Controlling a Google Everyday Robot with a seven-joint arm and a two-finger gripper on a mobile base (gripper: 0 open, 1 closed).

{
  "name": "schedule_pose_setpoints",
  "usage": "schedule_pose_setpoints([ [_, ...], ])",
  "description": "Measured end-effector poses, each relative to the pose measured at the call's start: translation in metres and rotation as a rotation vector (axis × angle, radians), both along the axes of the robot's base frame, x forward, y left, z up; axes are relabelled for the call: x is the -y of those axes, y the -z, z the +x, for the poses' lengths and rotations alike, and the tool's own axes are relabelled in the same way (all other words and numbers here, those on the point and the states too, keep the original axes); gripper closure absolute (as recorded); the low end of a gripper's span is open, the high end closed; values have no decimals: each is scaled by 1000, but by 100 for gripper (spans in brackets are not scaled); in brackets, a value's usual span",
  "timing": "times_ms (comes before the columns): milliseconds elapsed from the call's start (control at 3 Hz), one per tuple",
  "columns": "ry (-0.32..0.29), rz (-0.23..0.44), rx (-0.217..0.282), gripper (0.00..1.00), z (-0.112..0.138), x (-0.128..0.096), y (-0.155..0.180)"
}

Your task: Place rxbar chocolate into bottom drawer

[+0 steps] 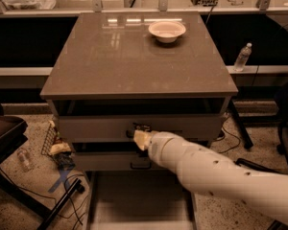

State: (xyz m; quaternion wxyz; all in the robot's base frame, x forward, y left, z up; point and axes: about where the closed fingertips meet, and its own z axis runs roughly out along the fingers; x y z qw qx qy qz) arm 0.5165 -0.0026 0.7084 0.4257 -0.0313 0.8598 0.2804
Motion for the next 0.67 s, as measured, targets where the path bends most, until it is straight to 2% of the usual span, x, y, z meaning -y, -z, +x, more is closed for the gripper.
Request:
schedule_pose_setpoints([
  [333,-25,71,26,100,3,-32,10],
  [667,-25,71,26,100,3,-32,10],
])
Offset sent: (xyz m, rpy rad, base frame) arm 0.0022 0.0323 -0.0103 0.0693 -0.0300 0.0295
